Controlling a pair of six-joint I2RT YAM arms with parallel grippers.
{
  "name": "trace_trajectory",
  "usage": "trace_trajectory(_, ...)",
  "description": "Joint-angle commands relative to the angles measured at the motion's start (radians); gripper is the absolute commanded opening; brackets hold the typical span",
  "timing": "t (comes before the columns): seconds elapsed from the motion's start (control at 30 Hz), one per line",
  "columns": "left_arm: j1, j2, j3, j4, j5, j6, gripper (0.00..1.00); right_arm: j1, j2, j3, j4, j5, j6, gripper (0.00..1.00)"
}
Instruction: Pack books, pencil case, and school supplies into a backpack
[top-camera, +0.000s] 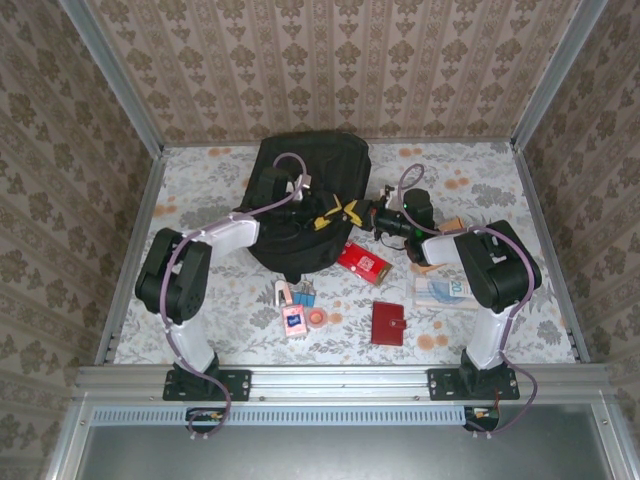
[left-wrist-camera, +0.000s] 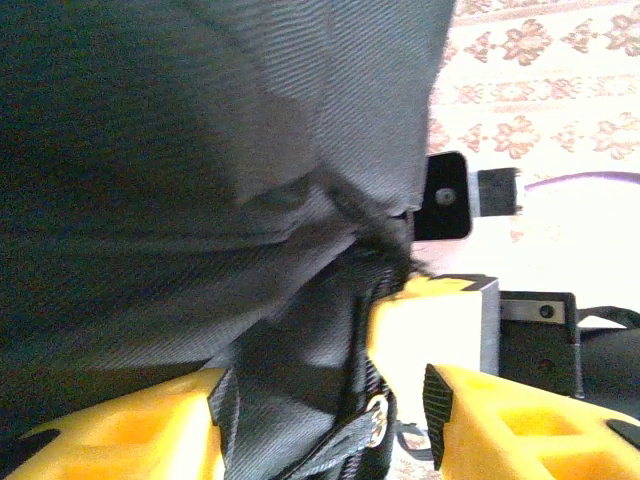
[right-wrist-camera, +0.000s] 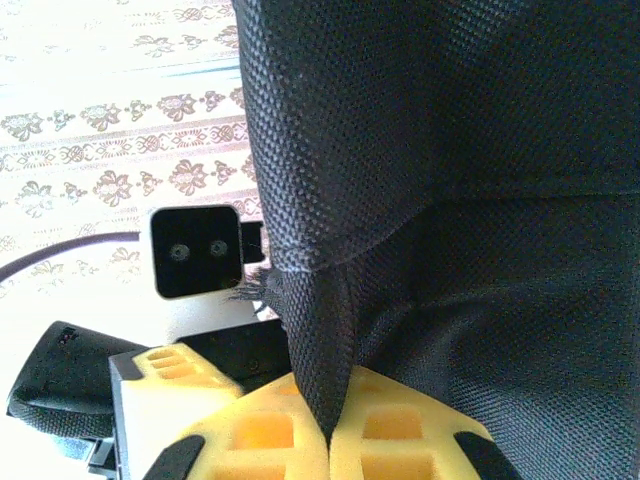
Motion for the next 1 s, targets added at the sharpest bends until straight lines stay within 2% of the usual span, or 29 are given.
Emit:
trace_trajectory(0.0,0.001,0.019,-0.025,0.145,0.034,-0.080,0.51,0.009,-0.018,0.000,0.101,-0.038,0.012,0.00)
trace_trajectory(0.27,-0.002,0.022,-0.031,0.158,0.042,-0.081,0.32,0.009,-0.011,-0.005,0.101,-0.029,0.008,0.00)
trace_trajectory(0.53,0.000,0.026,-0.033,0.092,0.034,-0.042,0.00,0.005,-0.034,-0.007,0.039,-0.027,-0.034,0.00)
trace_trajectory(0.7,0.000,-0.010,-0.030,0.013,0.026,-0.003,0.00,0.001,-0.072,-0.015,-0.062,0.000,-0.103,0.00)
trace_trajectory(0.87,-0.004,-0.089,-0.022,-0.169,-0.029,0.074,0.00,0.000,-0.162,0.028,-0.439,0.104,-0.303,0.00)
trace_trajectory(0.97,-0.012,-0.130,-0.015,-0.267,-0.063,0.115,0.00,0.000,-0.210,0.047,-0.577,0.180,-0.387,0.00)
